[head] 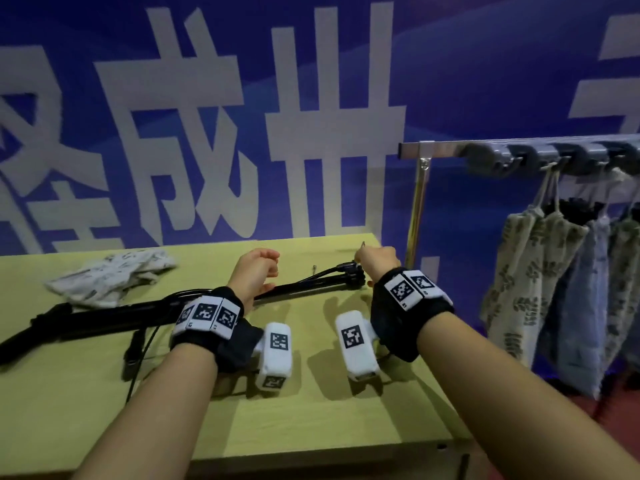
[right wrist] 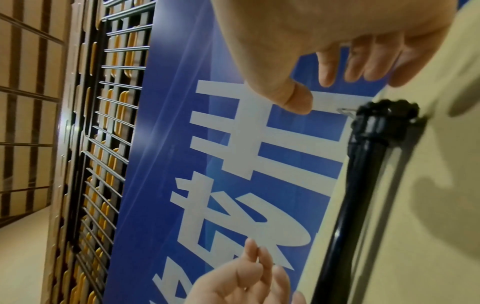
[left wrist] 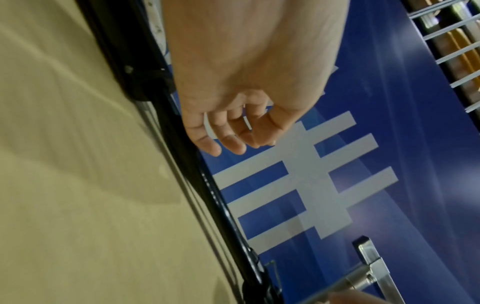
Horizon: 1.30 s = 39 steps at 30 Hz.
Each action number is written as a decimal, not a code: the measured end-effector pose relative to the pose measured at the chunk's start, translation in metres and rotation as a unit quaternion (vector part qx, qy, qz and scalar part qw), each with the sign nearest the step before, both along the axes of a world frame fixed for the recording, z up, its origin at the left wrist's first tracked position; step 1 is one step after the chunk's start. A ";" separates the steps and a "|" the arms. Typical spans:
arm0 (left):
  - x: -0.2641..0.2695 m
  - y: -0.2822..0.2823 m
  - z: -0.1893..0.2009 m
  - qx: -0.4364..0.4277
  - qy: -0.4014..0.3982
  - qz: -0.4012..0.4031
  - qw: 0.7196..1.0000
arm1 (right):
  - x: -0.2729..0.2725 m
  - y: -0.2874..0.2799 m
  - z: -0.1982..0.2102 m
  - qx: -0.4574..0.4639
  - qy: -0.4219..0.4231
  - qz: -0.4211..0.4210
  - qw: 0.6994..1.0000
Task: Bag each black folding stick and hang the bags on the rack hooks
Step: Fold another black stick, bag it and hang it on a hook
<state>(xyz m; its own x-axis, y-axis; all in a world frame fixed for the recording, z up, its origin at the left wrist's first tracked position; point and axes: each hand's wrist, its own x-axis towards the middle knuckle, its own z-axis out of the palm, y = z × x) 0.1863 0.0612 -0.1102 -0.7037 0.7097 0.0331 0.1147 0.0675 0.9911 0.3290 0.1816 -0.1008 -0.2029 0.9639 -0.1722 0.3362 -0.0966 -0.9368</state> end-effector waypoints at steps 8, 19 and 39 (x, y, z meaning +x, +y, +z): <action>-0.026 -0.012 -0.027 0.084 -0.154 0.011 0.984 | -0.037 0.040 -0.062 0.017 0.048 -0.041 0.998; -0.020 -0.020 -0.023 0.050 -0.146 0.007 0.988 | -0.023 0.013 -0.045 0.011 0.060 0.020 0.998; -0.001 -0.036 -0.012 0.098 -0.170 0.211 0.957 | -0.007 -0.026 -0.026 -0.029 0.101 0.102 0.989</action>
